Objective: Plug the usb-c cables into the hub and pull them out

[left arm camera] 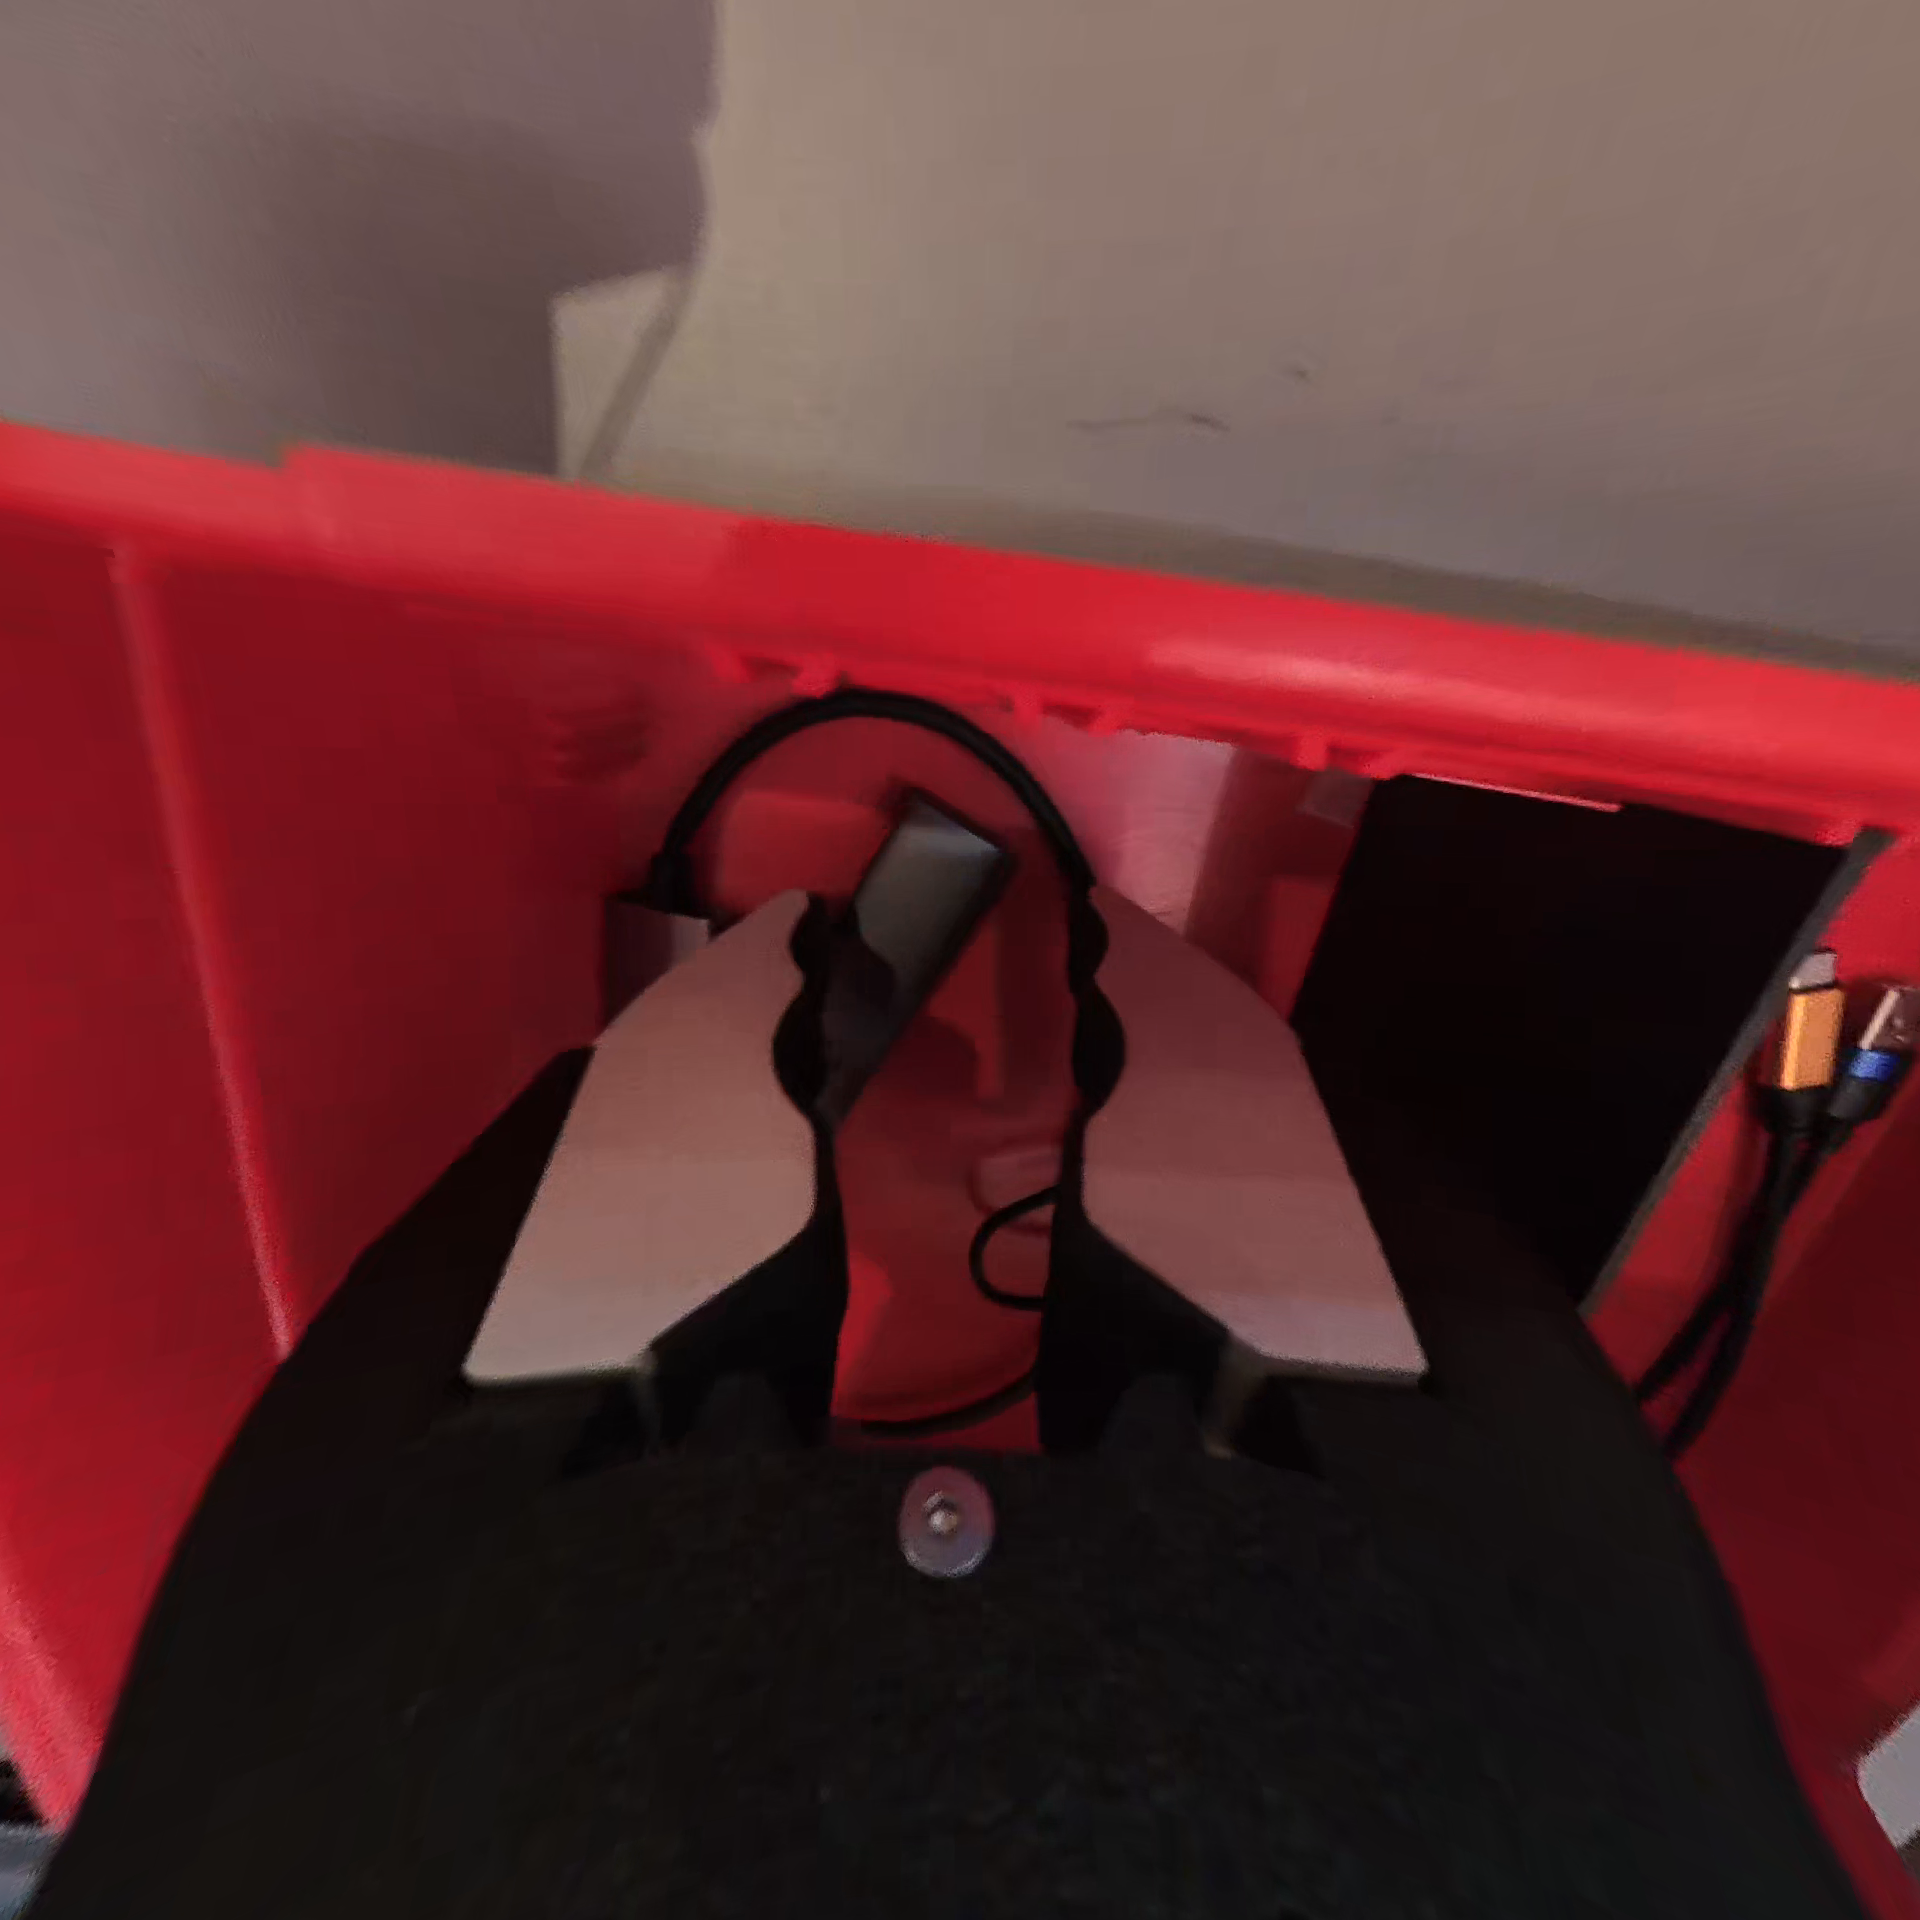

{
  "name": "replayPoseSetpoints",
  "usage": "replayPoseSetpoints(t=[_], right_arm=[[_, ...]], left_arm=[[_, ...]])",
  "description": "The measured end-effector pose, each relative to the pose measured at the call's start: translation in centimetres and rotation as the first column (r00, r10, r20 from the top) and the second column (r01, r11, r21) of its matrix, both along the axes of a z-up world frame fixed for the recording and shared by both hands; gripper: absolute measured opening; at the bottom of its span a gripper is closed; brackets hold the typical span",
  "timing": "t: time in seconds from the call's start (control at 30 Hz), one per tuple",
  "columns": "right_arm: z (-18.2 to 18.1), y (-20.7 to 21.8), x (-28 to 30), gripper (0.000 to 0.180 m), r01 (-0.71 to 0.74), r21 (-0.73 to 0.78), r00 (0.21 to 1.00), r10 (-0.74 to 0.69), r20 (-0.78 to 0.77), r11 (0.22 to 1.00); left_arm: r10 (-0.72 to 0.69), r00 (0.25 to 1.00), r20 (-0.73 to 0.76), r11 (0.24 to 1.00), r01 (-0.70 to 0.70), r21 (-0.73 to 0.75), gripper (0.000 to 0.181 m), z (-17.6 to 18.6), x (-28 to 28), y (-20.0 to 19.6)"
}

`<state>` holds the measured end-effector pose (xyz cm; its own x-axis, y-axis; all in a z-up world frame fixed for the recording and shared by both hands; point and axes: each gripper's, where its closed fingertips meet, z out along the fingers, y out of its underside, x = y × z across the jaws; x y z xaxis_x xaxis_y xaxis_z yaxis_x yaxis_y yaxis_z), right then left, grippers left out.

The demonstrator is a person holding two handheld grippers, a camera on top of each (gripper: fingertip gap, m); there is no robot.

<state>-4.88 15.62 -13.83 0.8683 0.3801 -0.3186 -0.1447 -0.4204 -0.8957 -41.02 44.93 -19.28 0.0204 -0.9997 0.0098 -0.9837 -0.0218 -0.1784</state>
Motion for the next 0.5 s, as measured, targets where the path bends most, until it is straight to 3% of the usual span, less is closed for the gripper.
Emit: replayPoseSetpoints(t=[0.17, 0.4, 0.5], right_arm=[[-0.3, 0.1, -0.1, 0.055, -0.016, -0.026, 1.000, 0.015, -0.016, 1.000], [-0.1, -0.1, -0.3, 0.055, -0.023, -0.019, 0.999, 0.022, -0.025, 1.000], [-0.1, -0.3, -0.5, 0.055, -0.030, -0.012, 0.999, 0.030, -0.016, 0.999]], left_arm=[[-0.069, 0.998, -0.010, 0.997, 0.068, -0.040, 0.031, -0.1, 0.0, -0.5], [-0.180, 0.976, -0.119, 0.967, 0.197, 0.159, 0.026, 0.2, -1.0, -0.3], [-0.152, 0.986, -0.064, 0.939, 0.164, 0.301, 0.025, 2.5, -1.1, 0.1]])
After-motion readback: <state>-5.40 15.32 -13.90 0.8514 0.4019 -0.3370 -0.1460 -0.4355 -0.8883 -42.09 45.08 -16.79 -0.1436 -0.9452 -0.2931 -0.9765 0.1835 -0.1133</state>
